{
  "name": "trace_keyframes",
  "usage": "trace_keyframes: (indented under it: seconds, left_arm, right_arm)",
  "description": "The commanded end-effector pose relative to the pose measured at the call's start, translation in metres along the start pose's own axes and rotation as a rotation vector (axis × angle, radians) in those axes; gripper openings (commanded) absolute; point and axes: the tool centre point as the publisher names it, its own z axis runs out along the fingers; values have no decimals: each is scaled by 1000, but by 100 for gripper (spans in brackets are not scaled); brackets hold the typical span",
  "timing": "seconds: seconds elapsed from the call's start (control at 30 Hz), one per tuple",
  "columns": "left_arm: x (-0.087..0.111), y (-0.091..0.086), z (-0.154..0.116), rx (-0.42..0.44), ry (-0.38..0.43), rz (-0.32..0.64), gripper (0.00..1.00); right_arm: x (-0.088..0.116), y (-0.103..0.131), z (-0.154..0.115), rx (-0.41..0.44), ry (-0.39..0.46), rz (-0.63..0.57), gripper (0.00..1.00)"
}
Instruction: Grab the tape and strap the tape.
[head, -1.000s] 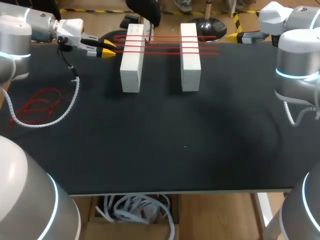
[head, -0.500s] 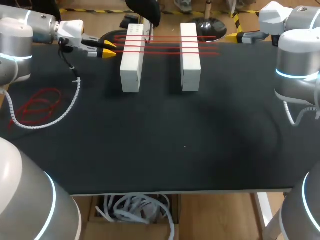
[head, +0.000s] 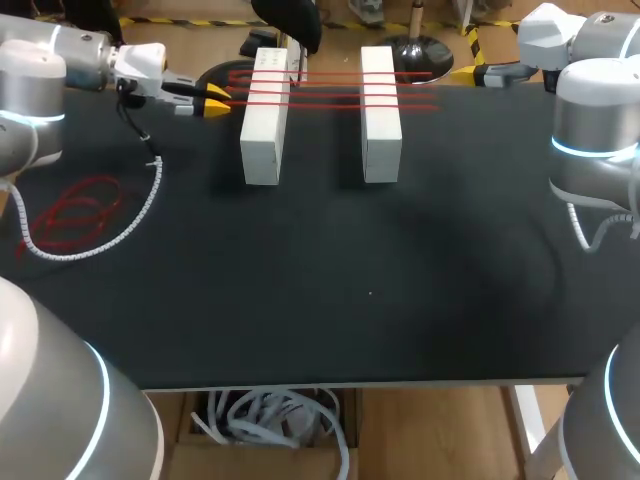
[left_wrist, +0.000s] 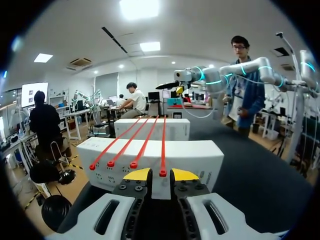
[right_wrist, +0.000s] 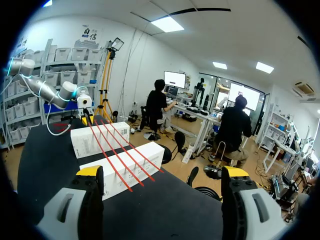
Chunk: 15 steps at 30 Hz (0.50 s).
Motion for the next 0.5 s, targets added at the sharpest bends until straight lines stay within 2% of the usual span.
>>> trace_keyframes:
  seconds: [0.03,0.5]
  left_arm:
    - [0,4,-2,6,1,-2,18]
    - [2,0,-3,11,-8,-3,14]
  right_arm:
    - [0,0,0,-1,1,0,100]
    - [0,0,0,-1,1,0,100]
